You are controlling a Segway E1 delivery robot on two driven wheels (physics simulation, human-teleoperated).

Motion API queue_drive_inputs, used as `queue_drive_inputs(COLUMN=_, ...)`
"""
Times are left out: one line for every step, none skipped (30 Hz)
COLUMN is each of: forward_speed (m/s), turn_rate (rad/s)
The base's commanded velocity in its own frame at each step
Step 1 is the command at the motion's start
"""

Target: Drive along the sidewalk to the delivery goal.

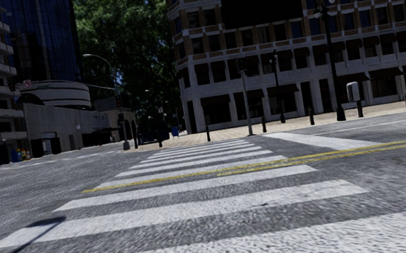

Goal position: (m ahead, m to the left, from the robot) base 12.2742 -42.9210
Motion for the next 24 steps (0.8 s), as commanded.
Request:
queue_drive_inputs(forward_speed=2.00, turn_rate=0.00)
queue_drive_inputs(forward_speed=2.00, turn_rate=0.00)
queue_drive_inputs(forward_speed=2.00, turn_rate=0.00)
queue_drive_inputs(forward_speed=2.00, turn_rate=0.00)
queue_drive_inputs(forward_speed=2.00, turn_rate=0.00)
queue_drive_inputs(forward_speed=2.00, turn_rate=0.00)
queue_drive_inputs(forward_speed=2.00, turn_rate=0.00)
queue_drive_inputs(forward_speed=2.00, turn_rate=0.00)
queue_drive_inputs(forward_speed=2.00, turn_rate=0.00)
queue_drive_inputs(forward_speed=2.00, turn_rate=0.00)
queue_drive_inputs(forward_speed=2.00, turn_rate=0.00)
queue_drive_inputs(forward_speed=2.00, turn_rate=0.00)
queue_drive_inputs(forward_speed=2.00, turn_rate=0.00)
queue_drive_inputs(forward_speed=2.00, turn_rate=0.00)
queue_drive_inputs(forward_speed=2.00, turn_rate=0.00)
queue_drive_inputs(forward_speed=2.00, turn_rate=0.00)
queue_drive_inputs(forward_speed=2.00, turn_rate=0.00)
queue_drive_inputs(forward_speed=2.00, turn_rate=0.00)
queue_drive_inputs(forward_speed=2.00, turn_rate=0.00)
queue_drive_inputs(forward_speed=2.00, turn_rate=0.00)
queue_drive_inputs(forward_speed=2.00, turn_rate=0.00)
queue_drive_inputs(forward_speed=2.00, turn_rate=0.00)
queue_drive_inputs(forward_speed=2.00, turn_rate=0.00)
queue_drive_inputs(forward_speed=2.00, turn_rate=0.00)
